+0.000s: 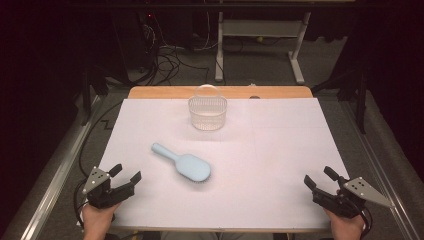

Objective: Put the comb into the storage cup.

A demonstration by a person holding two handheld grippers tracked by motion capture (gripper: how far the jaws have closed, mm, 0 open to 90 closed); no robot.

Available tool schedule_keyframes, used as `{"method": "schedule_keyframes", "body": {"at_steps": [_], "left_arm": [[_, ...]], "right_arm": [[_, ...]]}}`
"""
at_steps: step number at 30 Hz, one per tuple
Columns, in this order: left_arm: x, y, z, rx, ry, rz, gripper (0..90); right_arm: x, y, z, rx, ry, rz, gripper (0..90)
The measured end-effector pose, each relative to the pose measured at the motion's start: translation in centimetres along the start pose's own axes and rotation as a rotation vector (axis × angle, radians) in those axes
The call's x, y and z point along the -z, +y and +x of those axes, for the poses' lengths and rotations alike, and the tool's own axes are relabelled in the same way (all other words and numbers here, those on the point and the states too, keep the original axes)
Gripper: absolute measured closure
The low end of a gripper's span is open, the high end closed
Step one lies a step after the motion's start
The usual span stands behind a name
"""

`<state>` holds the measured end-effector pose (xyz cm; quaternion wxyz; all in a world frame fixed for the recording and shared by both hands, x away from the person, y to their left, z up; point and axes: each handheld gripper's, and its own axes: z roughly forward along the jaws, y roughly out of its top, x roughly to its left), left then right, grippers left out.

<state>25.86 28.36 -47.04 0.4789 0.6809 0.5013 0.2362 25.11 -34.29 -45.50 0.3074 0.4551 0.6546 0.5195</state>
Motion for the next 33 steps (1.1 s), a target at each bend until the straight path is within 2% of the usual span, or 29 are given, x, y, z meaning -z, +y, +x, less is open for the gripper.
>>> {"method": "schedule_keyframes", "body": {"at_steps": [10, 18, 33], "left_arm": [[0.1, 0.0, -0.1, -0.001, -0.007, 0.006, 21.3], [0.9, -0.1, 0.0, 0.008, 0.003, -0.025, 21.3], [1.2, 0.4, 0.0, 0.013, 0.011, -0.044, 21.3]], "right_arm": [[0.0, 0.0, 0.0, -0.006, 0.013, 0.003, 22.3], [0.1, 0.0, 0.1, 0.001, 0.000, 0.007, 22.3], [0.2, 0.0, 0.1, -0.002, -0.004, 0.011, 22.2]]}}
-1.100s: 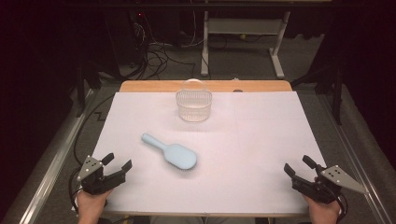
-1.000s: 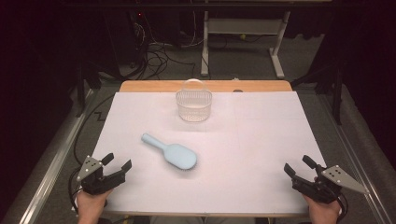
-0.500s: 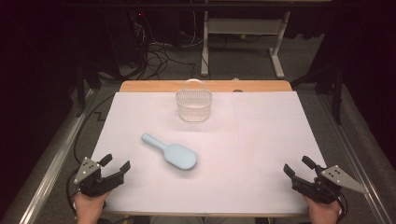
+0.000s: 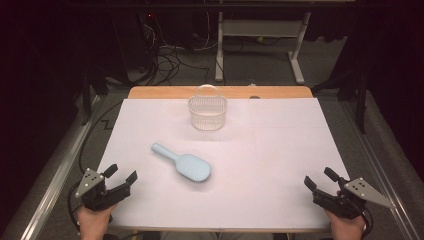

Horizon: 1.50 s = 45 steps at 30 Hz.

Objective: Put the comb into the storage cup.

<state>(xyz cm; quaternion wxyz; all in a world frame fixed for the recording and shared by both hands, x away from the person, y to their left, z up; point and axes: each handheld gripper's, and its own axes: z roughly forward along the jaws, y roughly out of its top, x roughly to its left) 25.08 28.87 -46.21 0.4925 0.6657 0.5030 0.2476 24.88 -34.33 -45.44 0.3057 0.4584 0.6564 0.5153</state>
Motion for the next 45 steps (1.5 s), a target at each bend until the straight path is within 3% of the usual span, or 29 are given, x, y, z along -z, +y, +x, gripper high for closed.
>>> {"method": "schedule_keyframes", "body": {"at_steps": [7, 10, 45], "left_arm": [[-0.1, 0.9, -0.3, 0.005, -0.019, -0.017, 21.3], [-0.2, 1.2, -0.6, -0.014, -0.022, -0.014, 21.3], [-2.8, 3.7, -2.8, -0.044, -0.120, -0.008, 21.4]], "right_arm": [[0.0, 0.0, 0.0, -0.001, 0.002, 0.002, 22.5], [0.0, 0.0, 0.0, 0.000, 0.000, 0.000, 22.7], [0.0, 0.0, 0.0, 0.000, 0.008, -0.002, 22.6]]}}
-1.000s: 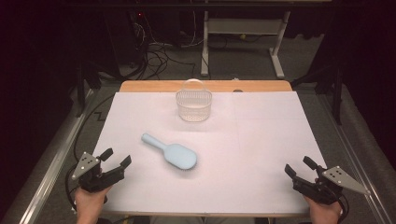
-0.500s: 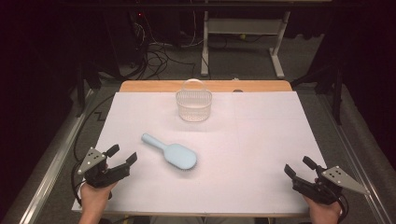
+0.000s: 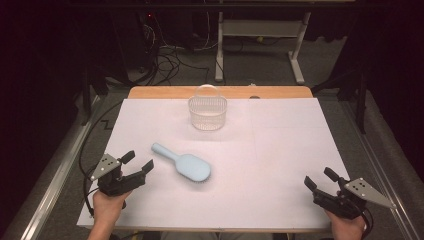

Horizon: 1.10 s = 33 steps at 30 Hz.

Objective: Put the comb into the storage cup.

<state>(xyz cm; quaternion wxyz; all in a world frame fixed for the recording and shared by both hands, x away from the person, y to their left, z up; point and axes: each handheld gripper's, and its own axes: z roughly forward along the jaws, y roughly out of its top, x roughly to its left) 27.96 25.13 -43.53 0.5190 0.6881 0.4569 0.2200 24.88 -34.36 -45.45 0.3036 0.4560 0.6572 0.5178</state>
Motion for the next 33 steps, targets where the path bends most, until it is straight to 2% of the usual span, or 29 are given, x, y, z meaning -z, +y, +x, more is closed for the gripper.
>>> {"method": "schedule_keyframes", "body": {"at_steps": [33], "left_arm": [[-2.5, 1.8, -0.9, -0.028, -0.040, 0.024, 21.4]], "right_arm": [[-0.1, 0.0, 0.1, 0.004, 0.012, 0.002, 22.6]]}}
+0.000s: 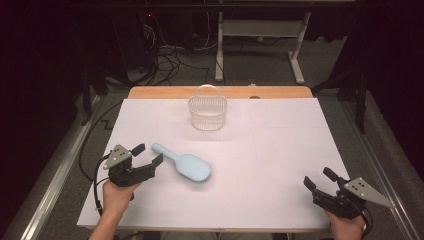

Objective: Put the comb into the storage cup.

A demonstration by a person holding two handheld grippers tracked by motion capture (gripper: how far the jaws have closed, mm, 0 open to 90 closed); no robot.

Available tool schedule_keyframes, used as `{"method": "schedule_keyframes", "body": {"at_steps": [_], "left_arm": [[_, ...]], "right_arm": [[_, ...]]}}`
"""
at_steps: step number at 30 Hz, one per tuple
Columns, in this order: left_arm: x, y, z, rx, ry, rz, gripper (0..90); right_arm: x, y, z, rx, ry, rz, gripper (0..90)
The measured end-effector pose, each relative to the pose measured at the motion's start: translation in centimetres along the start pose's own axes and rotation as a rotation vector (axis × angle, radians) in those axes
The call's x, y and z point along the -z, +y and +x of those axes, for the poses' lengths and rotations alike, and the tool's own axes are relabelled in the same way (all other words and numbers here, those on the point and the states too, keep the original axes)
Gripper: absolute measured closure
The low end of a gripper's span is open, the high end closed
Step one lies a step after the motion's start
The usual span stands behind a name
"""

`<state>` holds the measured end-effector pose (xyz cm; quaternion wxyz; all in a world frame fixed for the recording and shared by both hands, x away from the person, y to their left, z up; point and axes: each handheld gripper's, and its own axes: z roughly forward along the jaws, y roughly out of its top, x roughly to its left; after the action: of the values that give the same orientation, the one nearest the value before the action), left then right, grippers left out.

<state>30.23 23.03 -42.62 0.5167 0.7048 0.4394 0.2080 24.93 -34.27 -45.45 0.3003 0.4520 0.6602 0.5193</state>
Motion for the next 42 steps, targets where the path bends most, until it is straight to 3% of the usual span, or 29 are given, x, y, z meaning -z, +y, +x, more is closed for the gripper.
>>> {"method": "schedule_keyframes", "body": {"at_steps": [13, 42], "left_arm": [[-1.5, 1.4, -0.3, -0.023, -0.011, 0.011, 21.5], [-4.0, 2.9, -0.1, -0.043, -0.013, 0.055, 21.6]], "right_arm": [[0.0, 0.0, 0.0, -0.001, 0.003, 0.000, 22.7], [-0.1, 0.0, 0.0, 0.001, 0.009, 0.006, 22.6]]}}
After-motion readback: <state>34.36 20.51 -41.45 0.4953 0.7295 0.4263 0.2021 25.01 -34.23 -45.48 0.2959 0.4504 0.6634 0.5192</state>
